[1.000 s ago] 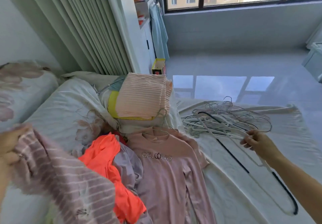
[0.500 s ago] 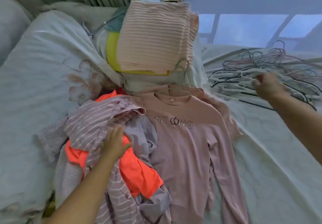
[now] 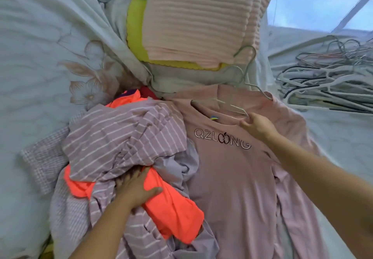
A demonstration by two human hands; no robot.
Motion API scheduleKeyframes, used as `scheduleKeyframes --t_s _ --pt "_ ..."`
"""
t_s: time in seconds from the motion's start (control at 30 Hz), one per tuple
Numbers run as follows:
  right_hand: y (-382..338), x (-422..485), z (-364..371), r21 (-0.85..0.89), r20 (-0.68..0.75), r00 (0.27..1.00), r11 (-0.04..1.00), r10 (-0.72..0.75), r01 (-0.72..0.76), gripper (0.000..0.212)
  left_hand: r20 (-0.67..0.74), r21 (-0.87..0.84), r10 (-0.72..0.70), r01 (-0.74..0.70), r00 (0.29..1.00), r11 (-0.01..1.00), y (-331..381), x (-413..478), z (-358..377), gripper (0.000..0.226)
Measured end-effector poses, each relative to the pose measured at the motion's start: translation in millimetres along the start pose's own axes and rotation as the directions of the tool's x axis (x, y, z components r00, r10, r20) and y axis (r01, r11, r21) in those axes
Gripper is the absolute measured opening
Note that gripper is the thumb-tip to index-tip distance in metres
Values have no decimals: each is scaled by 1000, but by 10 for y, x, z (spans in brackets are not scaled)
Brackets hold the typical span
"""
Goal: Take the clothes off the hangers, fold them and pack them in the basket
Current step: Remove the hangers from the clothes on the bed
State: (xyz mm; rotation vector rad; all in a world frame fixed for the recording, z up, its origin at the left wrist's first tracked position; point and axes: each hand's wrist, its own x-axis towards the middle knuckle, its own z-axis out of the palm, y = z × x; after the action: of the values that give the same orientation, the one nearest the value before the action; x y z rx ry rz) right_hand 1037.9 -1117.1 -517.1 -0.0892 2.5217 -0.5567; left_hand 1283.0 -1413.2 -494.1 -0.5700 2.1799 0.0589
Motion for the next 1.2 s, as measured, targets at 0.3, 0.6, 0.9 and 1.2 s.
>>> scheduleKeyframes --t_s 0.3,0.6,0.9,1.2 --pt "-111 -1353 -384 520 -149 983 837 -112 174 37 -112 -264 95 -122 989 957 -83 -263 -184 69" --pt "114 -3044 -1259 390 -304 888 806 -343 445 53 -670 -539 191 -647 717 539 757 -1635 -1246 83" --pt "488 -4024 -2234 349 -346 845 780 -408 519 47 -660 -431 490 -821 570 374 1060 -2594 -1516 62" --pt "-226 -4271 -2454 390 -207 843 749 -496 536 25 -785 -381 369 -857 498 347 784 -3478 -1928 48"
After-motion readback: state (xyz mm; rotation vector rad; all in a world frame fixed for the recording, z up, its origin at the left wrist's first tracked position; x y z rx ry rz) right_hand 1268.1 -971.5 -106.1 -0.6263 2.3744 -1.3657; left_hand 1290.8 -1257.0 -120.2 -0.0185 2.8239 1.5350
